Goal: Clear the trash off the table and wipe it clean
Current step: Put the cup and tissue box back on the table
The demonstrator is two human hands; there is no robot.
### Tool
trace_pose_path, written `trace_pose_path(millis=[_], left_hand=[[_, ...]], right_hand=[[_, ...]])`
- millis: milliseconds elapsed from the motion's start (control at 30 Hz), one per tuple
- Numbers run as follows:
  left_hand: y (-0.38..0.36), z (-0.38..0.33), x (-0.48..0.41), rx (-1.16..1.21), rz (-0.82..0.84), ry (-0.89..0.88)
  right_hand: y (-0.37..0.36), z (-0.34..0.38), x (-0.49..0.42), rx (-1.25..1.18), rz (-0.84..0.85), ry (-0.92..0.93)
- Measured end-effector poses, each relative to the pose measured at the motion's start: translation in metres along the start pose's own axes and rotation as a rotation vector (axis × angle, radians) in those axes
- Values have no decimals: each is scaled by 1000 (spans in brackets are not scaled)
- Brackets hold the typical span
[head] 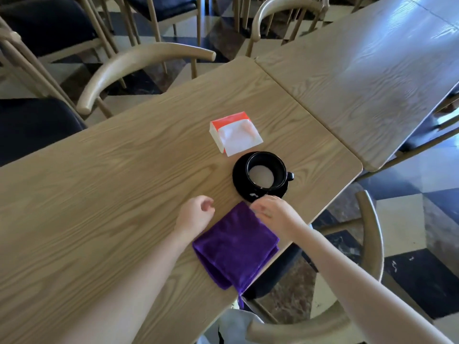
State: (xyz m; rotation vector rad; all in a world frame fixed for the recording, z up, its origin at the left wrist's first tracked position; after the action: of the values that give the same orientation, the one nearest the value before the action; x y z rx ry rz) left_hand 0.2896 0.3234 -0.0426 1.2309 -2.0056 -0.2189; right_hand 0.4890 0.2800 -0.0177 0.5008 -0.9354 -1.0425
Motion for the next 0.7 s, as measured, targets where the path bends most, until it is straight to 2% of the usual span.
trace_pose_path(millis=[67, 133, 267, 433, 533, 700], left_hand=[[-1, -16, -17, 63, 26, 8], [-6, -33, -36, 135, 61, 17], [-24, -52, -64, 274, 116, 92], [-42, -58, -80, 379, 157, 125], [-43, -58, -86, 362, 138, 128], [-46, -57, -84, 414, 84, 145]], right_hand=[[15, -37, 6, -142, 17, -194], [30, -74, 7, -120, -26, -345], [46, -120, -5, -338, -141, -524], [29, -123, -34, -726, -169, -510], [30, -125, -36, -831, -256, -506], [36, -119, -31, -892, -258, -483]])
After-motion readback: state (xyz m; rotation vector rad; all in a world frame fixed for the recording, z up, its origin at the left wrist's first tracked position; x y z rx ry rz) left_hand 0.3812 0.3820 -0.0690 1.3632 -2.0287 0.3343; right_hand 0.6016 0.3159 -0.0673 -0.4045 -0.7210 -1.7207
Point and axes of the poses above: each hand's wrist, its own x-axis away from the middle knuckle, its own y-axis out of the back of the hand, z = x × y, the point moved 8 cm from there along -x, towards the middle knuckle, and after that the axes turned 8 degrees about z, right-handed, at the moved point
